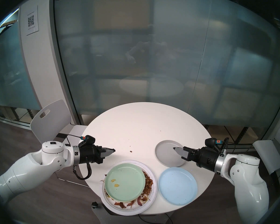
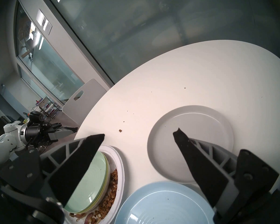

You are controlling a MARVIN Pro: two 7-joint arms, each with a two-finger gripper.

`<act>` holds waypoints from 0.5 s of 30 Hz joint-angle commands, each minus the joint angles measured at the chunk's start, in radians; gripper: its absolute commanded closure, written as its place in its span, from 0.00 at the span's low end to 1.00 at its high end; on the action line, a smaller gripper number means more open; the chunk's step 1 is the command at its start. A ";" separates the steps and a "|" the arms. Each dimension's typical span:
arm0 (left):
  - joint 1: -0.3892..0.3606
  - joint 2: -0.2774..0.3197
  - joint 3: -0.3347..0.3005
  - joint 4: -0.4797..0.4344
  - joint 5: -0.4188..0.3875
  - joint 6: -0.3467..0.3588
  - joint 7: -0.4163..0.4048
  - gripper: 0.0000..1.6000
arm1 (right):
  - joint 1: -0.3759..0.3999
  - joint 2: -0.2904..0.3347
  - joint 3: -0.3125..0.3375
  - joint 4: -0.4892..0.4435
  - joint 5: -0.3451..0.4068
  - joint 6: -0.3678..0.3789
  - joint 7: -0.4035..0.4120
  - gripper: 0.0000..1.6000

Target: Stack the plates into one stack

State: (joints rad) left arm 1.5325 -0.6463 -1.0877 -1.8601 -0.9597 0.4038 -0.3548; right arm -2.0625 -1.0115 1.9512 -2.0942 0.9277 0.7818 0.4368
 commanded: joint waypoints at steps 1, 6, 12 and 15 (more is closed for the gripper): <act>0.002 0.001 -0.013 -0.023 -0.005 -0.022 -0.006 0.80 | 0.042 0.035 -0.001 0.034 0.008 0.040 -0.007 0.00; 0.002 0.001 -0.012 -0.023 -0.005 -0.022 -0.004 0.80 | 0.086 0.083 0.019 0.106 0.015 0.083 0.004 0.00; 0.002 0.001 -0.012 -0.023 -0.005 -0.023 -0.005 0.80 | 0.146 0.144 0.002 0.194 0.016 0.136 0.022 0.00; 0.002 0.001 -0.012 -0.022 -0.005 -0.023 -0.006 0.80 | 0.189 0.173 -0.041 0.254 0.013 0.163 0.033 0.00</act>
State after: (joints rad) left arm 1.5423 -0.6475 -1.0878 -1.8635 -0.9617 0.3907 -0.3575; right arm -1.9730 -0.9167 1.9550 -1.9050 0.9369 0.9102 0.4476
